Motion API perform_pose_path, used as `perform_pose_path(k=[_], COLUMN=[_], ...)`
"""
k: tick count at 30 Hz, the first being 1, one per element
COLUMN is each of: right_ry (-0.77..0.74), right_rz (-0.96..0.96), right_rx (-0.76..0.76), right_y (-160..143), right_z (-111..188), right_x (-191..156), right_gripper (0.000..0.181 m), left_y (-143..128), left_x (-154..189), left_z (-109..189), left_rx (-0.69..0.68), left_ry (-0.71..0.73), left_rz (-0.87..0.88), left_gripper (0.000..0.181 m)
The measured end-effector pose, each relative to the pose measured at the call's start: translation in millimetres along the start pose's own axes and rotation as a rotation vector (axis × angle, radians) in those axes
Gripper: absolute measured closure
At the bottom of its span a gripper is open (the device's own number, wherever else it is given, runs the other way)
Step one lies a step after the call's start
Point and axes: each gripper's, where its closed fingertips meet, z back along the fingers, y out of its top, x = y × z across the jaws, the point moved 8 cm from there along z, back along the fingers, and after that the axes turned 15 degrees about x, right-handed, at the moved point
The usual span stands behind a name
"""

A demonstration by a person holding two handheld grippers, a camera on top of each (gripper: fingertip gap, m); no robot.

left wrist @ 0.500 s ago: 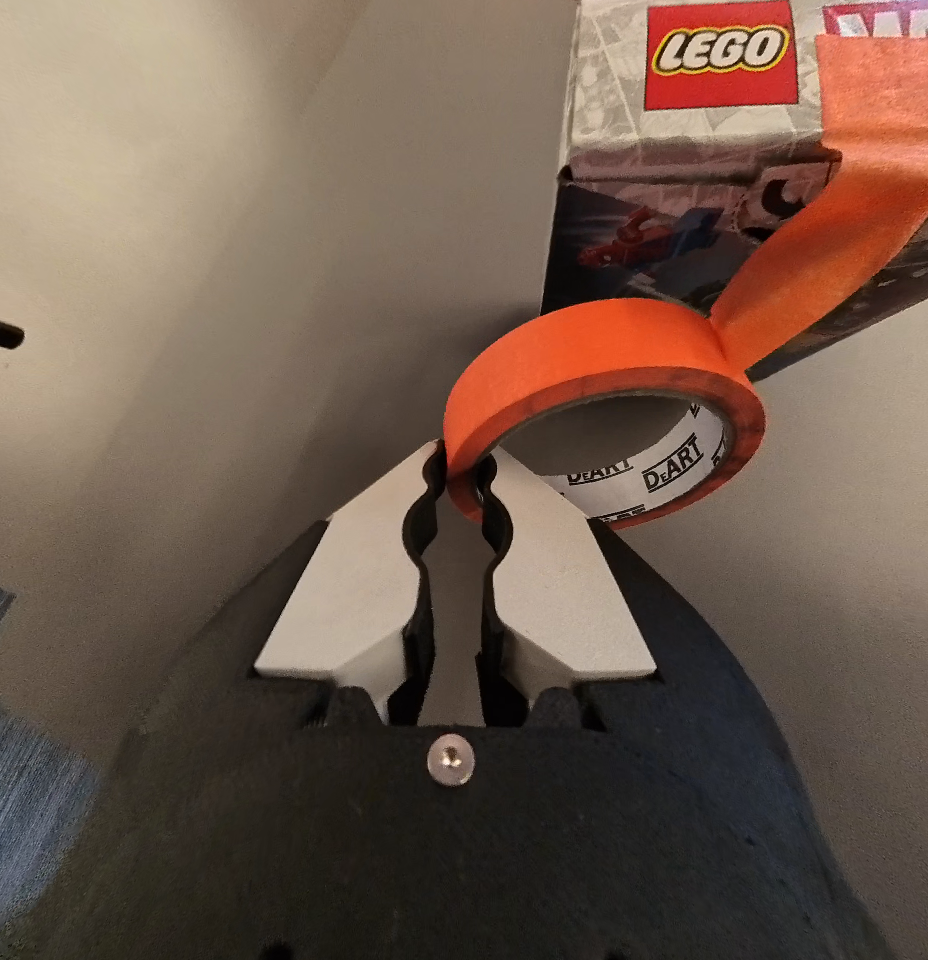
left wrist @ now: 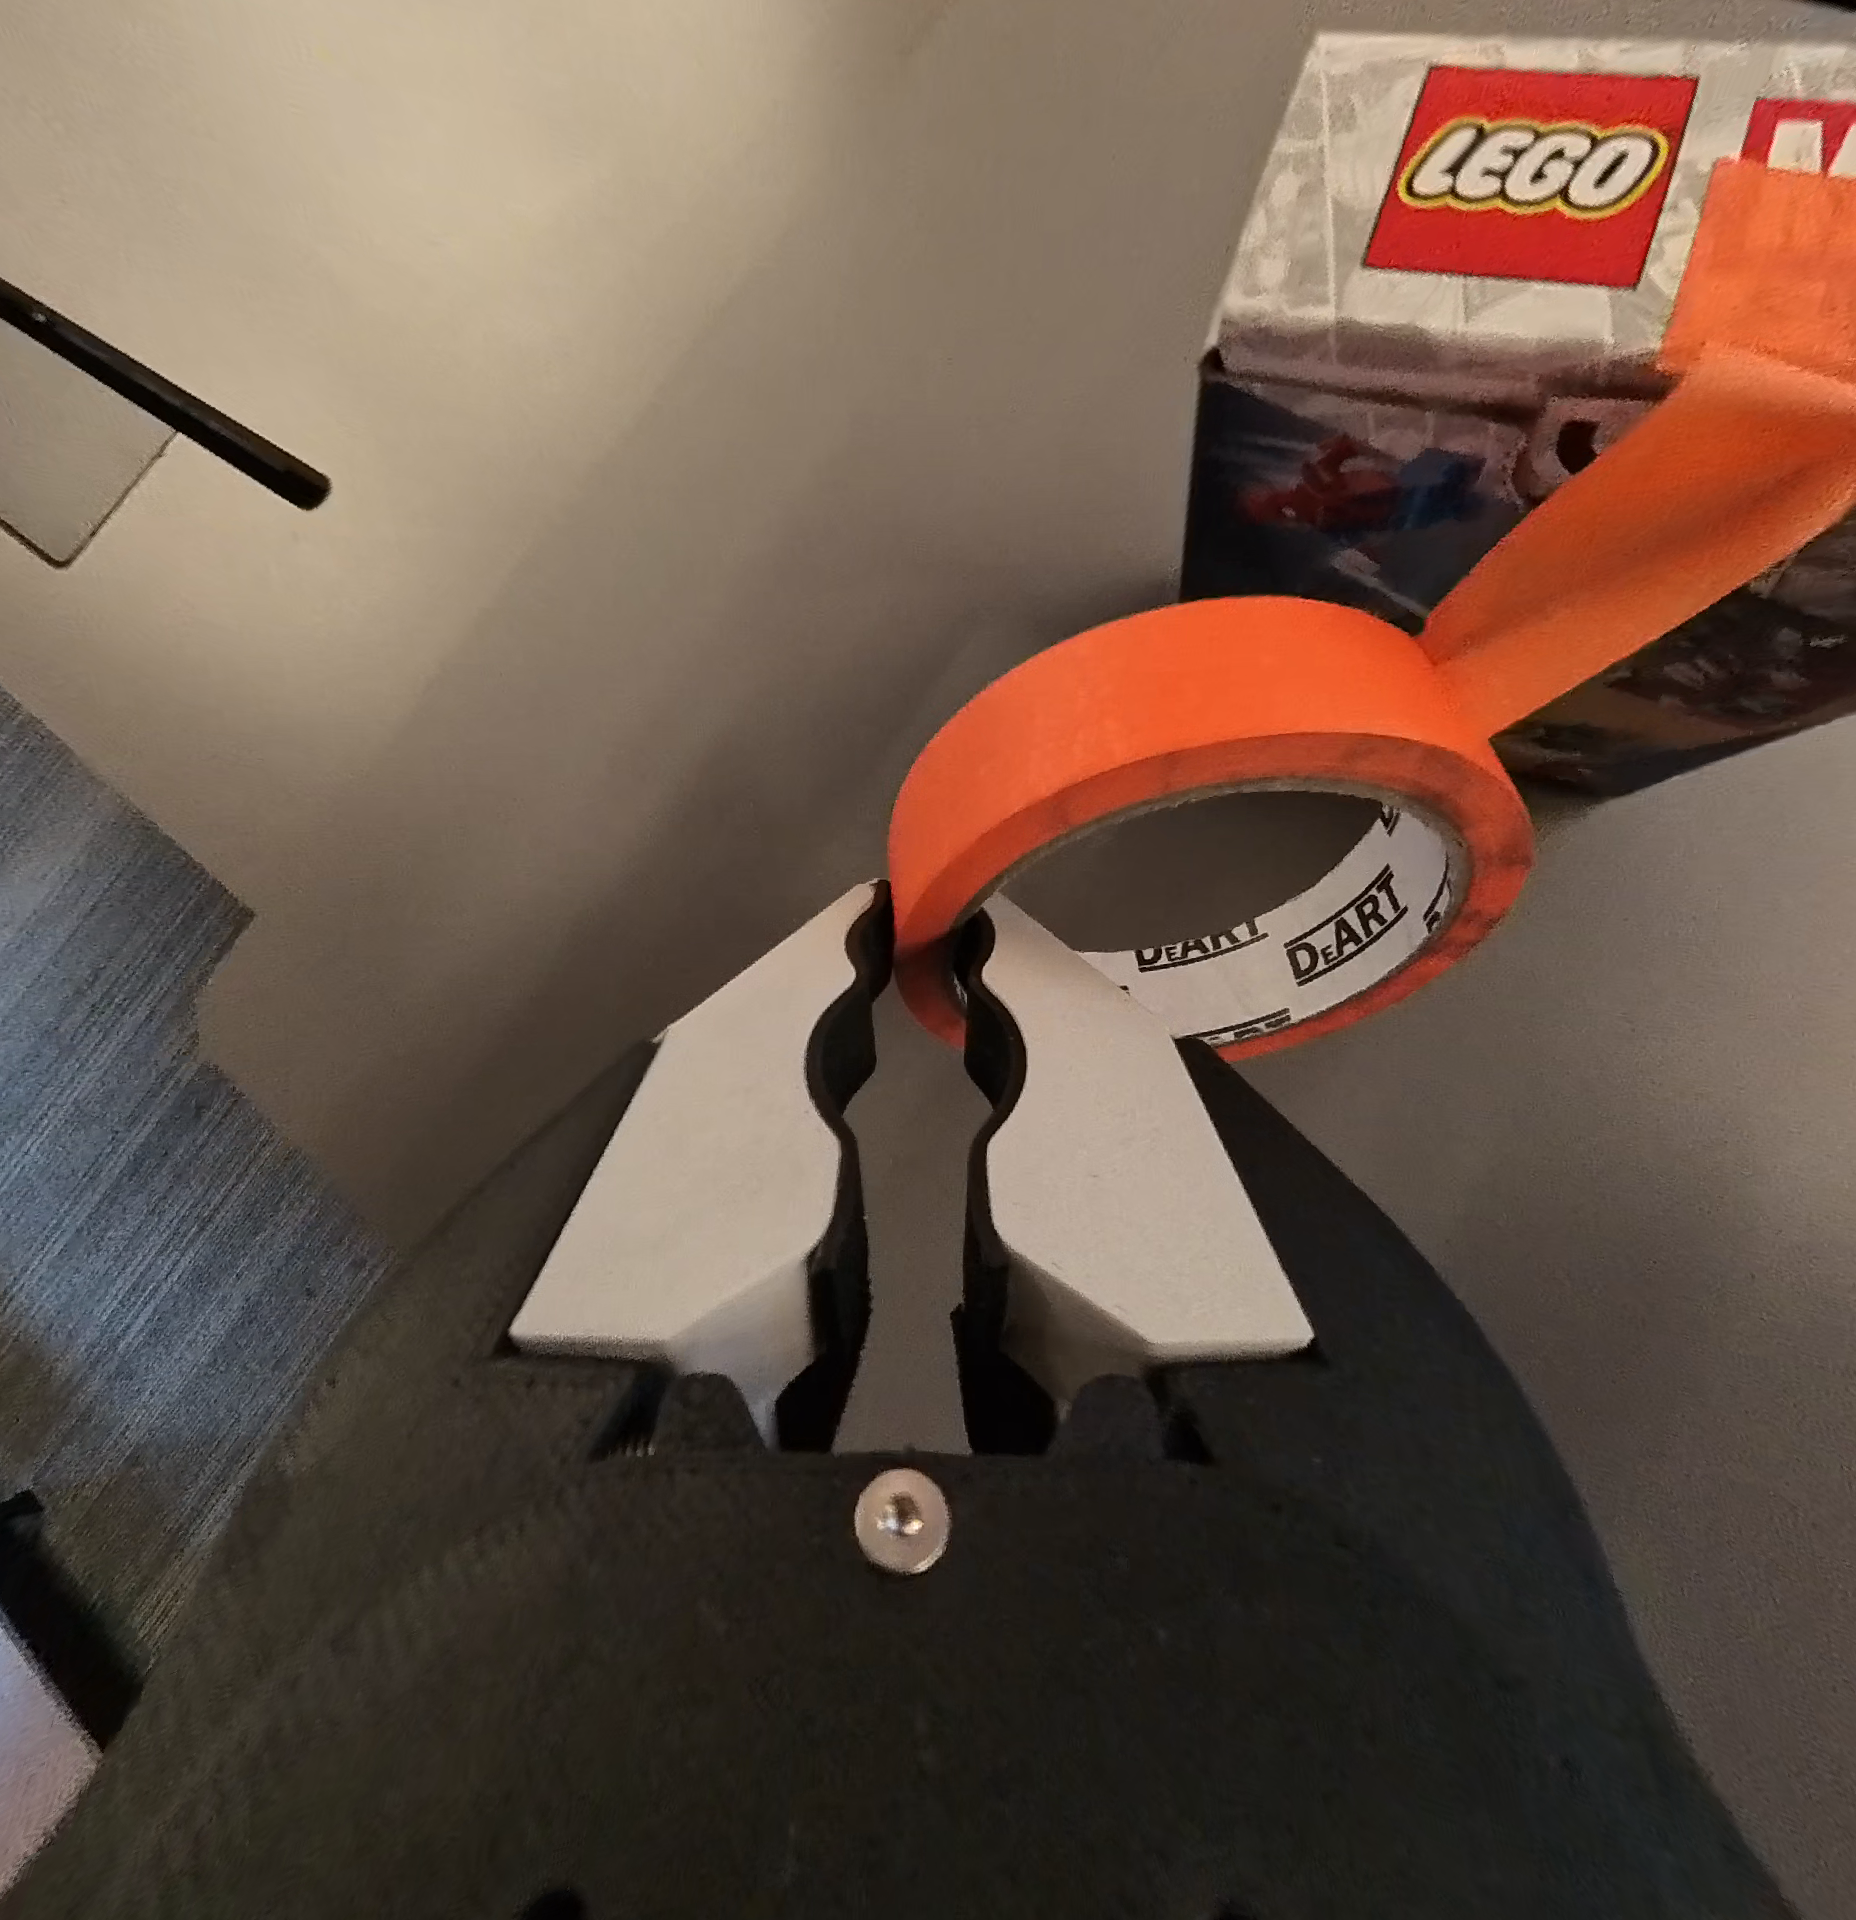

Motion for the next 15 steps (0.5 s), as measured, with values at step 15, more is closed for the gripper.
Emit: perform_pose_path(k=[15], right_ry=[-0.063], right_rz=[0.011], right_rx=[0.038], right_y=[46.3], right_z=[-17.4], right_x=[47.0], right_gripper=[0.151], left_y=[20.2], left_x=[-9.1], left_z=[-15.8], left_rx=[0.013], left_ry=[-0.033], left_rz=[-0.085], left_gripper=[0.173])
